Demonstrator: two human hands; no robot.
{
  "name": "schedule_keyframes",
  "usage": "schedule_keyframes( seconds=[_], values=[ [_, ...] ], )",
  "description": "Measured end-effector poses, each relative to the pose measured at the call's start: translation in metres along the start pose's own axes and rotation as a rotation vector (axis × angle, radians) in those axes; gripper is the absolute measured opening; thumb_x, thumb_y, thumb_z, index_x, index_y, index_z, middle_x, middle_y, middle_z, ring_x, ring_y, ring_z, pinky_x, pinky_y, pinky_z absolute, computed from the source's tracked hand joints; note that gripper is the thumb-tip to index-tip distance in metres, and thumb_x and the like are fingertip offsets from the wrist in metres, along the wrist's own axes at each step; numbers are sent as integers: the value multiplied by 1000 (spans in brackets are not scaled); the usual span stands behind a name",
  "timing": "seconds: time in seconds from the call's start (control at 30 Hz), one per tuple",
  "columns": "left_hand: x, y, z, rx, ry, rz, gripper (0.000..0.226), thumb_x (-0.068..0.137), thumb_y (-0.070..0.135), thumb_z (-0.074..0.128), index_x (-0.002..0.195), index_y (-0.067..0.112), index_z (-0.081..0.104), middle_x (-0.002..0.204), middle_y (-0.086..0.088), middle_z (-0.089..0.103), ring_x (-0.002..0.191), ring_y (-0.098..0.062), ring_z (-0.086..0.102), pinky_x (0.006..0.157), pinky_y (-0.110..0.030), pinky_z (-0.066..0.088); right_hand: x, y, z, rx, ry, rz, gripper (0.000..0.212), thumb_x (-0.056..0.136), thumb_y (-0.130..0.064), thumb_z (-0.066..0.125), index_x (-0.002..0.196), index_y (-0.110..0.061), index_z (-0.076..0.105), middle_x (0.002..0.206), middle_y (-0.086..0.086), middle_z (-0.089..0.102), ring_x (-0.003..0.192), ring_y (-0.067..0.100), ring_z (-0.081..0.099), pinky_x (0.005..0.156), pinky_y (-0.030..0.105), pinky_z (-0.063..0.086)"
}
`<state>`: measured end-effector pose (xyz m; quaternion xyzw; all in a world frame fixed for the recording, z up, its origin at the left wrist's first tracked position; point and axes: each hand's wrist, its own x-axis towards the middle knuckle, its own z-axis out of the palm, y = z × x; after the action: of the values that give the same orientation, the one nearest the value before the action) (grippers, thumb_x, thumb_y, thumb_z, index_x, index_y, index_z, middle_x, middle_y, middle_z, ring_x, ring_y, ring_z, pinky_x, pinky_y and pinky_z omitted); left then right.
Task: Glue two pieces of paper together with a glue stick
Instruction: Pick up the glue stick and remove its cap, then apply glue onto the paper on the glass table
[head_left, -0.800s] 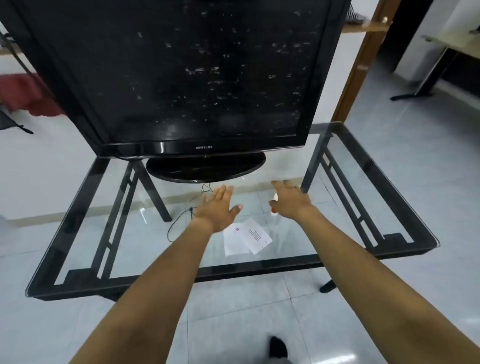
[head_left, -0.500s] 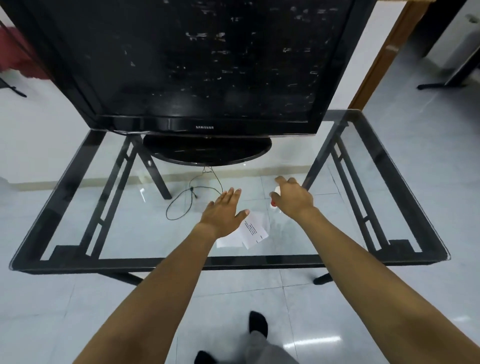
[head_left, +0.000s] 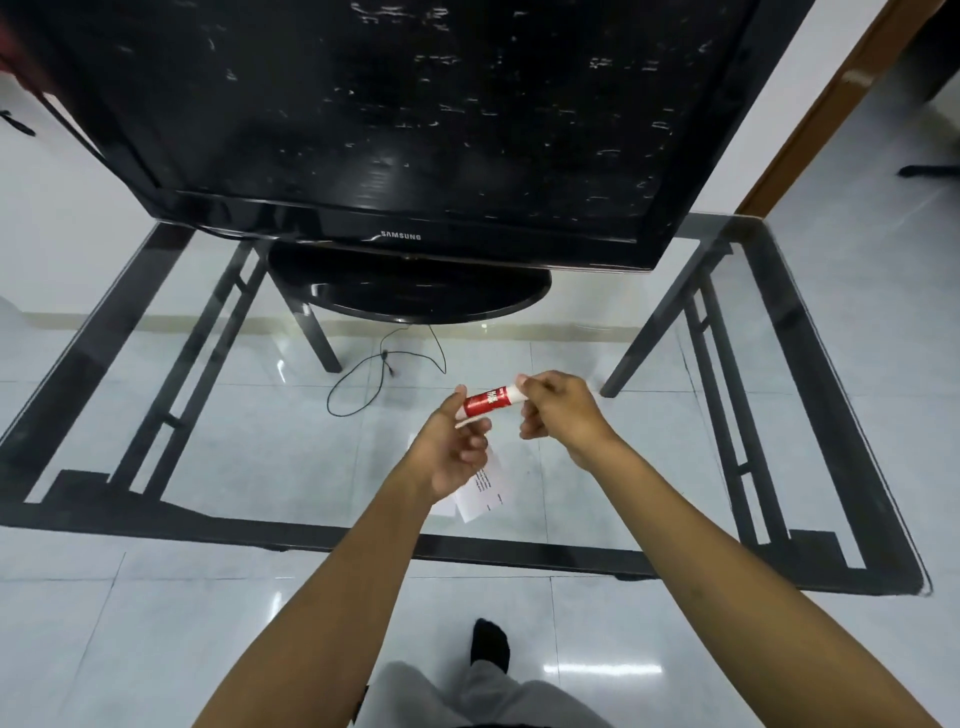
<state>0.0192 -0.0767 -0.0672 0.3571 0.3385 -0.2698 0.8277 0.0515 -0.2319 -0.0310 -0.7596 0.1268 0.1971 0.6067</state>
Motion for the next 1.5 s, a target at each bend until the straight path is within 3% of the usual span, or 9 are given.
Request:
schedule_keyframes(
  seconds=[0.27,0.4,0.47,0.6,0.67,0.93,1.13,1.3,1.5],
  values=[
    [4,14,-26,-180,104,60,40,92,47,53,70,14,46,41,4,40,29,-6,30,25,-16,22,-7,14,6,-350,-100,-640,12,96,-23,54,105,-14,56,97,0,63,82,17,62,71,24,51],
    [-5,19,-50,-61,236,121,49,88,55,54,63,14,44,44,2,39,33,-8,29,29,-16,23,3,13,3,192,-22,-152,5,98,-12,45,95,-8,46,93,10,56,69,26,65,56,34,54],
    [-12,20,-55,13,263,151,48,89,55,54,67,13,47,47,1,42,36,-8,30,30,-17,24,8,25,2,44,-58,-50,8,96,-9,41,92,-9,47,85,12,56,58,23,59,51,32,47],
    [-19,17,-56,188,317,180,47,91,53,50,73,10,54,49,-1,48,40,-10,35,34,-20,27,3,63,5,-987,-293,-369,32,96,-24,41,125,-32,53,102,2,61,84,25,62,65,30,43],
    [-20,12,-58,198,327,172,49,92,55,49,74,9,56,50,-2,49,42,-12,38,38,-21,31,-4,77,3,-1217,-328,-430,42,98,-34,38,140,-38,39,114,3,57,93,26,62,68,30,44],
    [-15,2,-51,412,428,362,45,94,51,45,86,8,53,62,-7,55,50,-14,44,45,-25,37,-24,105,-10,-1237,-198,-433,45,99,-38,36,143,-27,34,123,5,56,91,27,64,73,34,49],
    [-15,-16,-24,837,251,624,43,91,47,54,83,6,44,64,1,62,52,-14,46,46,-29,40,-21,102,-14,-1059,-133,-374,49,94,-25,44,142,-29,35,113,3,61,84,24,62,67,33,51],
    [-3,-35,-15,1248,180,763,30,91,47,53,88,19,43,76,2,68,56,-8,54,50,-19,37,-14,97,-21,-1072,-175,-295,58,90,-39,53,143,-36,30,118,1,63,88,20,63,71,31,56],
    [5,-46,-2,1363,195,830,31,91,52,51,94,22,43,89,2,68,70,-11,60,61,-28,47,-15,102,-24,-1115,-92,-346,61,87,-47,55,142,-33,34,109,1,68,93,22,65,65,26,44]
  ],
)
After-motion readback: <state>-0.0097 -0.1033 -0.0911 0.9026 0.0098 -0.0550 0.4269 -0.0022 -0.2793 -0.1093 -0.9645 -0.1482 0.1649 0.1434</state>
